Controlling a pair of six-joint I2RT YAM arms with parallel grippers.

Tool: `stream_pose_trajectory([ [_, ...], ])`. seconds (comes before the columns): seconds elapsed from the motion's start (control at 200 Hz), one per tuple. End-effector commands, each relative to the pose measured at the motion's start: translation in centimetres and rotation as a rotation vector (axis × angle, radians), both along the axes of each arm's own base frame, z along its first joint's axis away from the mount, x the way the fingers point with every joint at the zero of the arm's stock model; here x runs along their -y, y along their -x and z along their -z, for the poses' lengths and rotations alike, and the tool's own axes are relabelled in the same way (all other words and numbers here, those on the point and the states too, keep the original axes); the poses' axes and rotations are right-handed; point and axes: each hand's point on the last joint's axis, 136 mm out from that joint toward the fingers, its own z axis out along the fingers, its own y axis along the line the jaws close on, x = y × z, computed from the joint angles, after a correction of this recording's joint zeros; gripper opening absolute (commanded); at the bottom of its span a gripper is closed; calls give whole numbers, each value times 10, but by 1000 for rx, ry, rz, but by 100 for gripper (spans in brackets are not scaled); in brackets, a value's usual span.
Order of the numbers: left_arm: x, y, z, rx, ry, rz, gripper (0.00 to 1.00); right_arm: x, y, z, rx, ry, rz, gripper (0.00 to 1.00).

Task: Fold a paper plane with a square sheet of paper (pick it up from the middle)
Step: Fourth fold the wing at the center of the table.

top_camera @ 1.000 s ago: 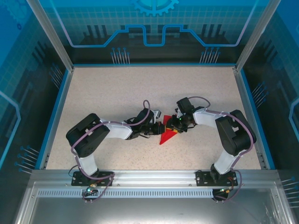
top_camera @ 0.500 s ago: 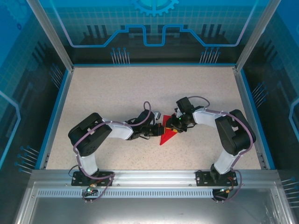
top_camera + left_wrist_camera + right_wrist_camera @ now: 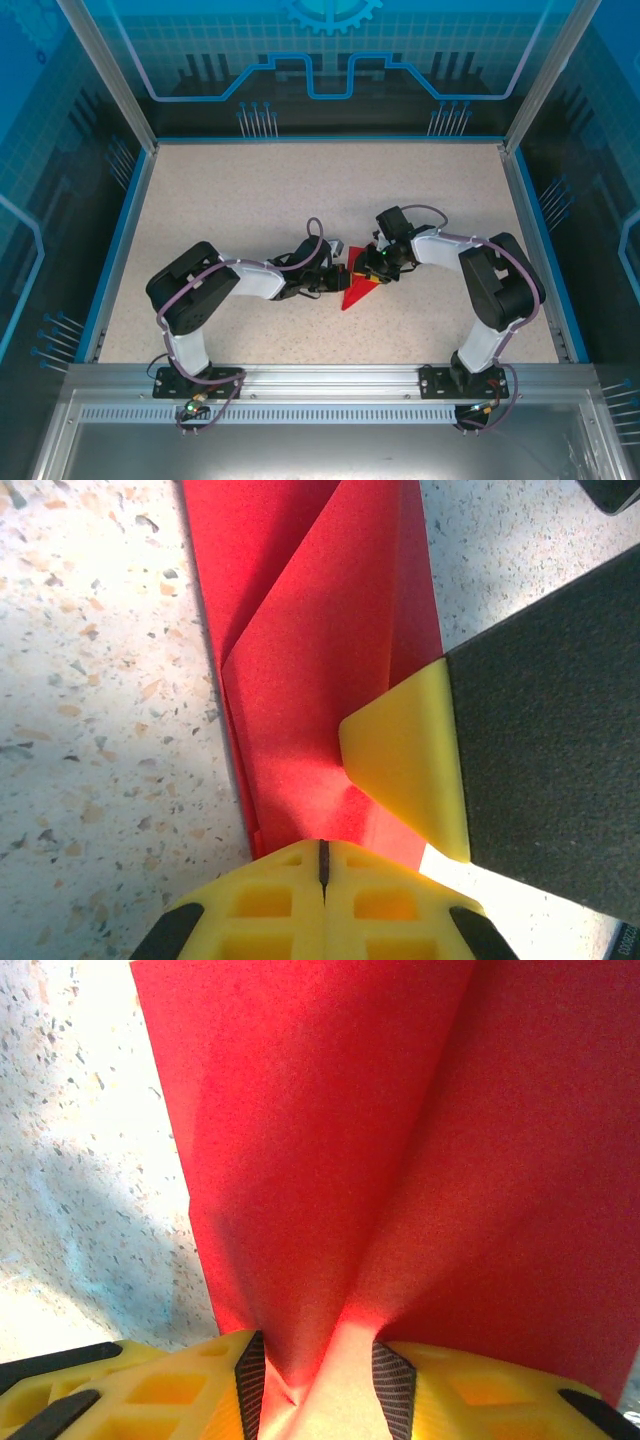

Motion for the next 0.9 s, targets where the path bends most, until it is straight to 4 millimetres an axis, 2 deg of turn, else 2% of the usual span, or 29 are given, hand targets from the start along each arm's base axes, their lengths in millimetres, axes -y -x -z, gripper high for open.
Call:
stream_pose_trajectory([
  [0.0,-2,2,5,0,-35,8,3,36,37,55,-145,221,8,41],
  [0.32,-6,3,11,-12,-57,1,3,34,38,57,-151,225,-1,41],
  [0.555,-6,3,13,-14,-63,4,3,35,37,57,-149,245,-6,36],
  [0.805,-6,1,-2,15,-48,0,3,43,48,67,-188,313,-22,36],
  [0.825,-6,1,-4,21,-46,-2,3,38,40,63,-168,310,-21,36],
  [0.895,-8,-2,-15,44,-38,-14,4,38,40,64,-171,329,-26,36],
])
